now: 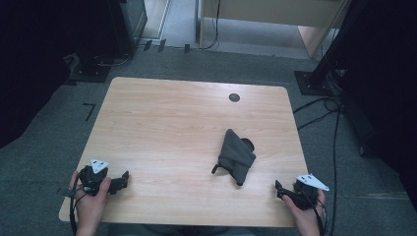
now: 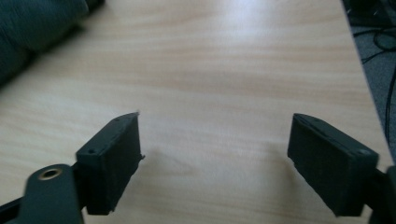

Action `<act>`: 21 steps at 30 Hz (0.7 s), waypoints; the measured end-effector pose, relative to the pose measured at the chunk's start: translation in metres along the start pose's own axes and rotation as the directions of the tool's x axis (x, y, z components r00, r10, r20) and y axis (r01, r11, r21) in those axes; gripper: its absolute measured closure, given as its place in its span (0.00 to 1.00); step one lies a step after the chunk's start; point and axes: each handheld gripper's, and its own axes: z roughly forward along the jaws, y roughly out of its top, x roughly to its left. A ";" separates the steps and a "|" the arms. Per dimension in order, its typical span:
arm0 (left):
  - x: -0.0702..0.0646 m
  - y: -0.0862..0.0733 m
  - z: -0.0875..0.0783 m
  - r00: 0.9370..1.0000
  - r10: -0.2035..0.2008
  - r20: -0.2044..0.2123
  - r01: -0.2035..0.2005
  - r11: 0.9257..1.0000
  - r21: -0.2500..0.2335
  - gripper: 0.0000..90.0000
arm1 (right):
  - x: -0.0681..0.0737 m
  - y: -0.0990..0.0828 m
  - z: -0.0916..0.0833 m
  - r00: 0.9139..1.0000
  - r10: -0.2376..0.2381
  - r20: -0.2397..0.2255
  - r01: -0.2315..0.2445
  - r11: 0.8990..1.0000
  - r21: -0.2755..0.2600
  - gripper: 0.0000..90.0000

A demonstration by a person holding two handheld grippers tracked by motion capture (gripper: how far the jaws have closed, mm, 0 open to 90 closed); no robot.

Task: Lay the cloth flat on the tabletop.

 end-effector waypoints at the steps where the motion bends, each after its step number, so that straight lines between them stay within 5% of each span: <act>1: 0.000 0.000 0.000 1.000 0.003 0.003 -0.003 1.000 0.002 0.00 | 0.001 0.002 -0.001 1.000 0.010 -0.006 -0.010 1.000 -0.010 0.22; 11: -0.005 0.005 0.000 1.000 0.002 -0.023 -0.002 1.000 0.014 0.00 | 0.040 0.025 -0.008 0.993 -0.022 -0.113 0.013 0.996 -0.086 0.28; 16: -0.018 0.014 -0.002 1.000 -0.007 0.020 0.007 1.000 -0.017 0.00 | 0.060 0.040 -0.001 0.984 -0.021 -0.176 0.008 0.997 -0.073 0.28; 18: -0.026 0.024 -0.004 0.998 -0.011 0.059 0.013 1.000 -0.029 0.00 | 0.073 0.048 0.009 0.976 -0.059 -0.208 0.043 0.996 -0.078 0.24; 21: -0.035 0.031 -0.007 0.997 0.006 0.072 -0.002 0.999 -0.047 0.00 | 0.079 0.057 0.019 0.970 -0.032 -0.240 0.020 0.998 -0.051 0.22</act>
